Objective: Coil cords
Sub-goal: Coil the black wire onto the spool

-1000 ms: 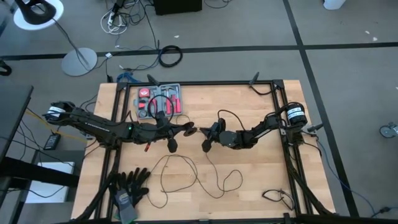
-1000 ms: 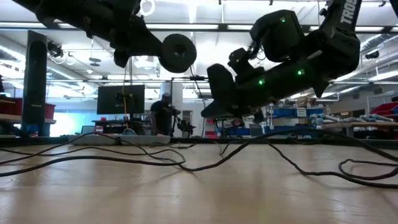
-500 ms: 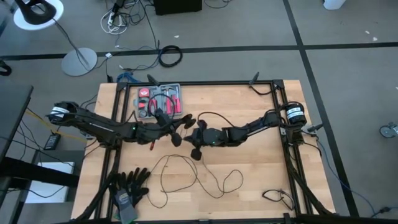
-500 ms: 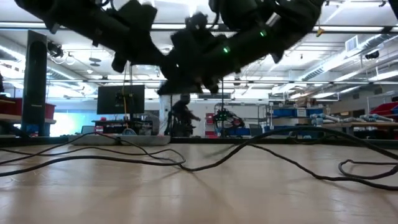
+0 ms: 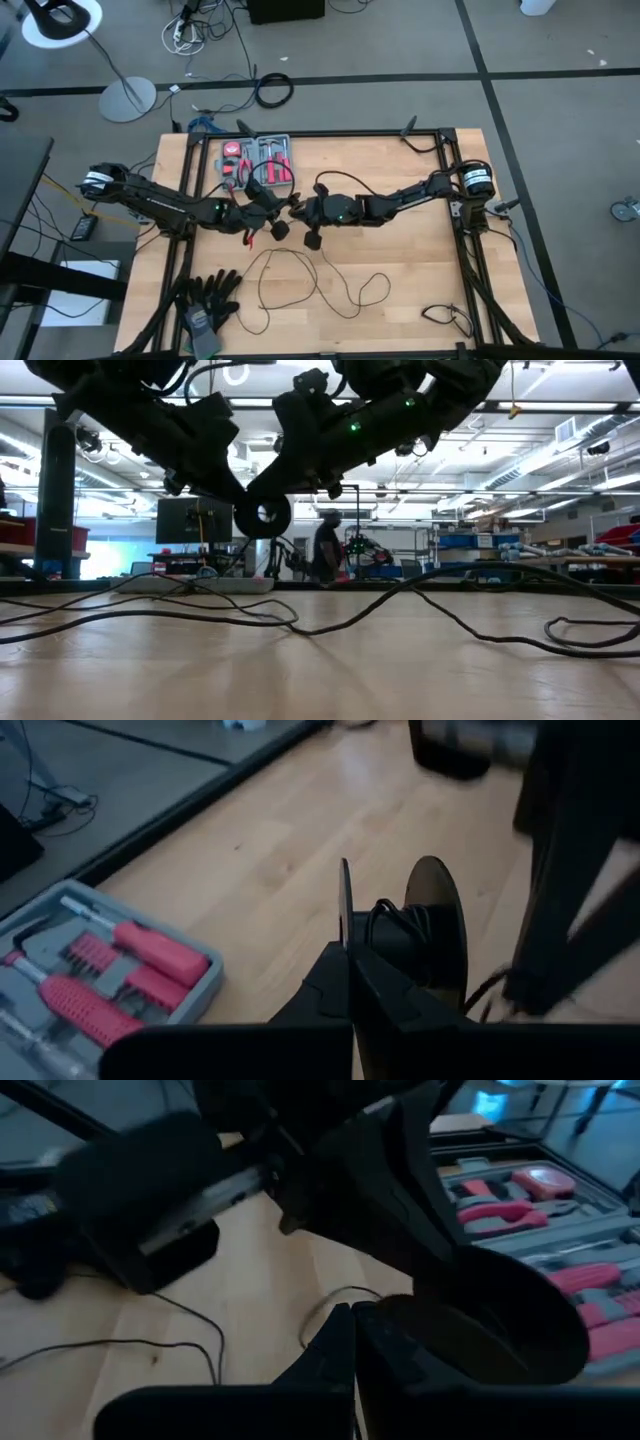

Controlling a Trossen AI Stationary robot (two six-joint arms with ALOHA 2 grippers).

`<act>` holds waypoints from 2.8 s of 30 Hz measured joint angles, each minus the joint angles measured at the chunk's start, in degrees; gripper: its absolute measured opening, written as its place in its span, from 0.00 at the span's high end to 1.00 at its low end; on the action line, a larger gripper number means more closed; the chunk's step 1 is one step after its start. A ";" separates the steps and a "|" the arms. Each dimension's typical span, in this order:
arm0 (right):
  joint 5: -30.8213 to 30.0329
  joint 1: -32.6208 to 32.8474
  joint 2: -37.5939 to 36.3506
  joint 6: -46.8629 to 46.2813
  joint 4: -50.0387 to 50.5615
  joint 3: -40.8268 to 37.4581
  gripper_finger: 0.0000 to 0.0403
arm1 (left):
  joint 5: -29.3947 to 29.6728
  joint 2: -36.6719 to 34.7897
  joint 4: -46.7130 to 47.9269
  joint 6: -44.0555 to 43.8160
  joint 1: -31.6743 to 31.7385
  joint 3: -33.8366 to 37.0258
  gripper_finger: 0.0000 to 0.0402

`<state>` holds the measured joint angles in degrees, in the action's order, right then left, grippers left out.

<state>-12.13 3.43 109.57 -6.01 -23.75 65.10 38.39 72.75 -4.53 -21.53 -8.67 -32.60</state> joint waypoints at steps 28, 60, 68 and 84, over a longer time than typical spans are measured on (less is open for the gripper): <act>7.44 -5.39 -5.97 -3.29 12.78 0.35 0.99 | -3.19 -0.36 4.75 -1.28 0.00 -0.02 1.00; 1.15 0.99 -9.67 -19.17 14.42 -16.69 0.93 | -3.31 -7.65 3.05 -0.71 0.04 0.04 1.00; -0.72 5.33 -12.94 -32.98 25.20 -22.09 0.99 | -0.15 -9.13 3.44 0.10 0.07 0.12 1.00; -1.65 22.92 -36.40 -64.11 74.17 -23.21 1.00 | 4.43 -9.92 2.60 -0.14 1.97 0.02 1.00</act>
<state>-13.78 26.35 73.17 -70.13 50.42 41.89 42.82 62.83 -1.93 -21.67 -6.70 -32.58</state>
